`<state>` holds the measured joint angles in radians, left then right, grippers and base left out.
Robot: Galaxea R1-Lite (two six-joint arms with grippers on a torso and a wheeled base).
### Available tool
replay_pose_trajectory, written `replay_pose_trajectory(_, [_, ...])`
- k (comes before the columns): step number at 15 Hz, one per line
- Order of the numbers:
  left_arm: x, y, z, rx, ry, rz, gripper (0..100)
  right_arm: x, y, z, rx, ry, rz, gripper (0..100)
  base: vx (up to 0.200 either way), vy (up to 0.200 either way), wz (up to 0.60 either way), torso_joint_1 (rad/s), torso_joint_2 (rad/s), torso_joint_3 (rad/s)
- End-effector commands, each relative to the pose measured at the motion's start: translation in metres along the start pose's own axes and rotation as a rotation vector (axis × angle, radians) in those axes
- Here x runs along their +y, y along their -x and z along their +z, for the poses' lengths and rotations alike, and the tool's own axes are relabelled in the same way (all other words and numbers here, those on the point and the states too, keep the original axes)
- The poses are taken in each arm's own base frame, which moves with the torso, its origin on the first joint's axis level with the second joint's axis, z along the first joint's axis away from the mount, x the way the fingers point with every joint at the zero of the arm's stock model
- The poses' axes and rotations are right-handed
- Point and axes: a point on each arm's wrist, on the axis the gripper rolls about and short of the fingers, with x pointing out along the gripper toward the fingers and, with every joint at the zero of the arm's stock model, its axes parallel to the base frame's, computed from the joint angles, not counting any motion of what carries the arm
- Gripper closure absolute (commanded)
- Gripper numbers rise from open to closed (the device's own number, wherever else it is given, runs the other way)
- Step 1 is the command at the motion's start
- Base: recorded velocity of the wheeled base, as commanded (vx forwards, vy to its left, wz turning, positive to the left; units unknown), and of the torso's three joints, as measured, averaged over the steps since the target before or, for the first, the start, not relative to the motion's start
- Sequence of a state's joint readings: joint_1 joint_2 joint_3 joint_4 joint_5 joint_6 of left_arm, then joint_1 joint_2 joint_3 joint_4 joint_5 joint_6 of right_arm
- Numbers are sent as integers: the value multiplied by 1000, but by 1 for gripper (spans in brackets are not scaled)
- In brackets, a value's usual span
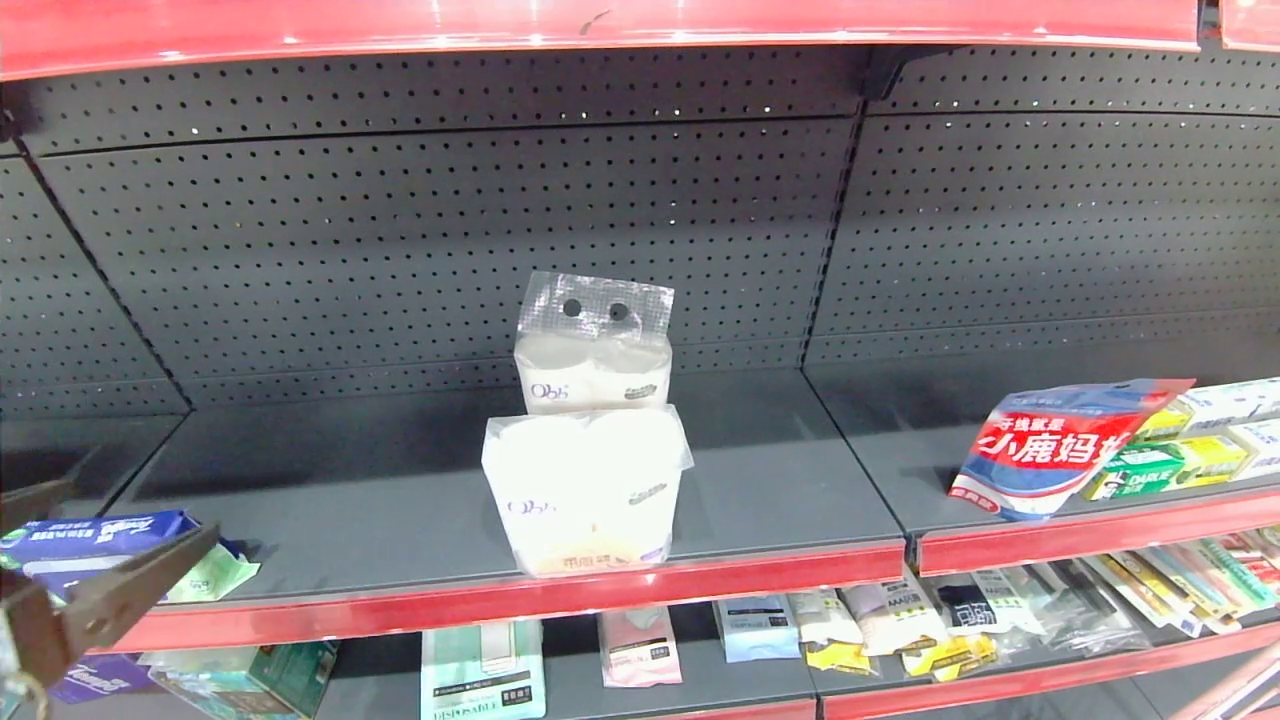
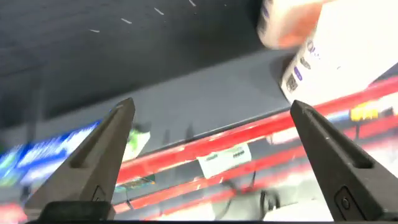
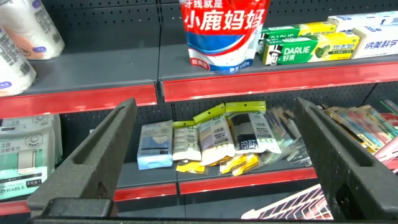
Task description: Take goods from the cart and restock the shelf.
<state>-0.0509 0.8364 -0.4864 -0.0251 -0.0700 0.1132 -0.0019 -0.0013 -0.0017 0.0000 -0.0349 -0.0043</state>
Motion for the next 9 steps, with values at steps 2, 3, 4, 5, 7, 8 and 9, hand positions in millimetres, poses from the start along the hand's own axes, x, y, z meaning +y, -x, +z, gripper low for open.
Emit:
replay_pose_trajectory(2, [-16,68,-87,-180,61,67,0,0,0,0,1,0,0,0,0,0,0,0,0,0])
replay_pose_trajectory(3, [-19,76,-103,-199,92,64,0,0,0,0,1,0,0,0,0,0,0,0,0,0])
replay_pose_trajectory(4, [-22,80,-120,-213,109,64,0,0,0,0,1,0,0,0,0,0,0,0,0,0])
replay_pose_trajectory(5, [-24,79,-140,-205,106,70,0,0,0,0,1,0,0,0,0,0,0,0,0,0])
replay_pose_trajectory(7, [-21,77,-144,-232,127,183,0,0,0,0,1,0,0,0,0,0,0,0,0,0])
replay_pose_trajectory(8, [-20,77,-144,-236,162,216,0,0,0,0,1,-1,0,0,0,0,0,0,0,0])
replay_pose_trajectory(9, [-20,77,-144,-235,172,229,0,0,0,0,1,0,0,0,0,0,0,0,0,0])
